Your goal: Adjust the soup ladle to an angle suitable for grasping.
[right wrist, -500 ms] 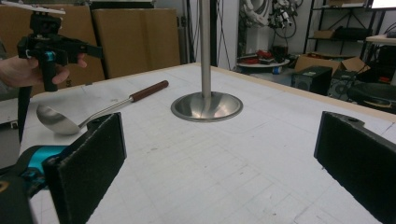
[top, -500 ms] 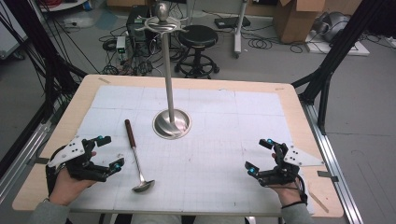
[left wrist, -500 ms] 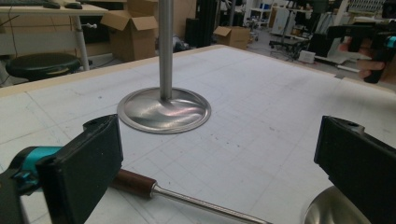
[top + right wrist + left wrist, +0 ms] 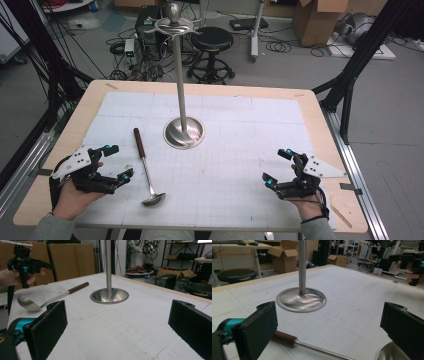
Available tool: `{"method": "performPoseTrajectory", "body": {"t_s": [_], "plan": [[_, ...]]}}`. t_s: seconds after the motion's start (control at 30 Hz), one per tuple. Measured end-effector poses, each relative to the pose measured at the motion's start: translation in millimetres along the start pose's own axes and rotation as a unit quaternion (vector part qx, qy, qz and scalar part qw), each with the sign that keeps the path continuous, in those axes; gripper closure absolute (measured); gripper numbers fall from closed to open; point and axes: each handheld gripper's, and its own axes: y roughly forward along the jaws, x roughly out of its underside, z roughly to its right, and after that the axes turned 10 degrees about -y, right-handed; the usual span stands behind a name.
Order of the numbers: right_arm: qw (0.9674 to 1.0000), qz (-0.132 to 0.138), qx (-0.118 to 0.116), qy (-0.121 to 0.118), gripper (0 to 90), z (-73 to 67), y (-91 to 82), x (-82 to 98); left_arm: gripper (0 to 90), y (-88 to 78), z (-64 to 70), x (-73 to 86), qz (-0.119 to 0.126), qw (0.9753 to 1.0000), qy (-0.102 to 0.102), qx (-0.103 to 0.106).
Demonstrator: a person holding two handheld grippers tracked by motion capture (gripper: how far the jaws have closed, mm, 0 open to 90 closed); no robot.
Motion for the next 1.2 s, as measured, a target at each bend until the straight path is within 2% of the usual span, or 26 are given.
{"method": "performPoseTrajectory", "body": {"t_s": [0.07, 0.13, 0.23, 0.4, 0.47, 0.57, 0.7, 0.93, 1.07, 1.13, 1.17, 1.2], "plan": [[1.0, -0.001, 0.001, -0.002, 1.2, 0.0, -0.5, 0.3, 5.5, 0.3, 0.6, -0.7, -0.001, 1.0, -0.007, 0.002], [1.0, 0.005, -0.002, -0.002, 1.2, -0.1, -1.2, 0.1, 19.2, -0.5, 1.4, -1.6, -0.004, 1.0, -0.002, -0.002], [1.0, 0.006, 0.0, -0.004, 1.2, -0.3, -1.9, -0.1, 37.2, -0.8, 3.4, -1.2, -0.011, 0.9999, -0.001, 0.005], [1.0, 0.0, -0.001, -0.001, 1.2, -0.7, -1.3, 1.4, 65.6, 4.5, 7.6, -1.0, -0.029, 0.9995, -0.009, -0.003], [1.0, -0.001, 0.0, -0.003, 1.2, -0.7, -1.5, 1.4, 75.4, 7.1, 10.3, -0.6, -0.029, 0.9995, 0.006, -0.013], [1.0, -0.003, 0.001, -0.003, 1.2, -0.1, -2.1, 2.2, 86.0, 10.9, 12.0, -0.4, -0.042, 0.9983, 0.02, -0.036], [1.0, -0.005, 0.001, -0.001, 1.2, -0.1, -2.7, 2.8, 89.7, 16.7, 11.8, 0.3, -0.068, 0.9967, 0.018, -0.041], [1.0, -0.008, -0.002, 0.0, 1.2, -0.5, -2.2, 4.0, 89.8, 24.0, 12.0, 3.3, -0.092, 0.995, 0.024, -0.031], [0.9999, -0.011, -0.005, -0.003, 1.2, -1.2, -1.7, 4.1, 89.8, 28.4, 12.0, 5.1, -0.101, 0.9941, 0.019, -0.034], [0.9999, -0.01, -0.006, -0.004, 1.2, -1.2, -1.5, 4.0, 89.8, 31.9, 12.3, 6.5, -0.113, 0.9929, 0.017, -0.033], [0.9999, -0.011, -0.006, -0.003, 1.2, -1.5, -1.8, 3.9, 89.8, 36.2, 13.1, 8.7, -0.129, 0.991, 0.016, -0.03], [0.9999, -0.011, -0.006, -0.003, 1.2, -1.5, -1.8, 3.9, 89.8, 36.2, 13.1, 8.7, -0.129, 0.991, 0.016, -0.03]]}}
